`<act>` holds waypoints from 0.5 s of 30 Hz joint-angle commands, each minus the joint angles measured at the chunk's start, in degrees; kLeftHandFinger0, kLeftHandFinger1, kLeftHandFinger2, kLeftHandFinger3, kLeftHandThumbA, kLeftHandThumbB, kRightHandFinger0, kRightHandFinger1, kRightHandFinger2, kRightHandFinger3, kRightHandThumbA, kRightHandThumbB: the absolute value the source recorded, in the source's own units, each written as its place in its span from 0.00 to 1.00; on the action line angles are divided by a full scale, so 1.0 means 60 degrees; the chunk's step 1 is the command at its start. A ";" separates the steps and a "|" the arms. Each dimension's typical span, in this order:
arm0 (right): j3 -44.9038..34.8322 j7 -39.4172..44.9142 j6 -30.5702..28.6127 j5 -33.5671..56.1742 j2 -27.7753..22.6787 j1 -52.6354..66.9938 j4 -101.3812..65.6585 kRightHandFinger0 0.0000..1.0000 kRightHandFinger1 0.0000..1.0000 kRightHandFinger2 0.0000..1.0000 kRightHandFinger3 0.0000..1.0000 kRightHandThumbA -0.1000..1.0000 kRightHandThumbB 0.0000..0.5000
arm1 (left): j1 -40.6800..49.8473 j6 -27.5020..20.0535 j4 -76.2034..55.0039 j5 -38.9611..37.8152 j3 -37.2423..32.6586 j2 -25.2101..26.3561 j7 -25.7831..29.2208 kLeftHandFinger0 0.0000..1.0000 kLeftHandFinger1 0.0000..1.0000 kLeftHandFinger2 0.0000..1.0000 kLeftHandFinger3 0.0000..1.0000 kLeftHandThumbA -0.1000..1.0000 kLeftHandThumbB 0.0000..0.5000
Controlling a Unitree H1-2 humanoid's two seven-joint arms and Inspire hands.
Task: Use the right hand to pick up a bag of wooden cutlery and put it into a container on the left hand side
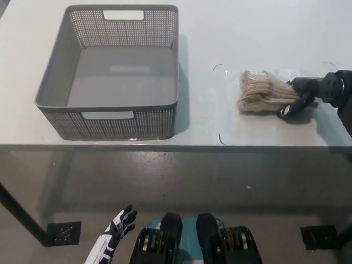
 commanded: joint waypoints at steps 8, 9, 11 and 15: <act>-0.0714 -0.4457 -0.2195 0.0239 0.0552 0.0335 0.0027 0.10 0.28 0.49 0.57 0.00 0.60 | -0.0296 -0.0205 -0.0143 -0.0080 0.0022 0.0108 -0.0167 1.00 1.00 1.00 1.00 1.00 0.56; -0.0764 -0.5120 -0.2247 0.0217 0.0576 0.0403 0.0035 0.02 0.20 0.50 0.50 0.00 0.44 | -0.0306 -0.0188 -0.0145 -0.0117 0.0022 0.0112 -0.0186 1.00 1.00 1.00 1.00 1.00 0.54; -0.1216 -0.5319 -0.2175 0.0653 0.0639 0.0357 0.0066 0.00 0.37 0.77 0.80 0.00 0.18 | -0.0385 -0.0266 -0.0063 -0.0144 0.0028 0.0112 -0.0196 1.00 1.00 1.00 1.00 1.00 0.53; -0.1603 -0.5665 -0.2481 0.0917 0.0631 0.0307 0.0069 0.06 0.53 0.89 0.95 0.00 0.16 | -0.0423 -0.0185 -0.0115 0.0011 0.0066 0.0126 -0.0109 1.00 1.00 1.00 1.00 1.00 0.56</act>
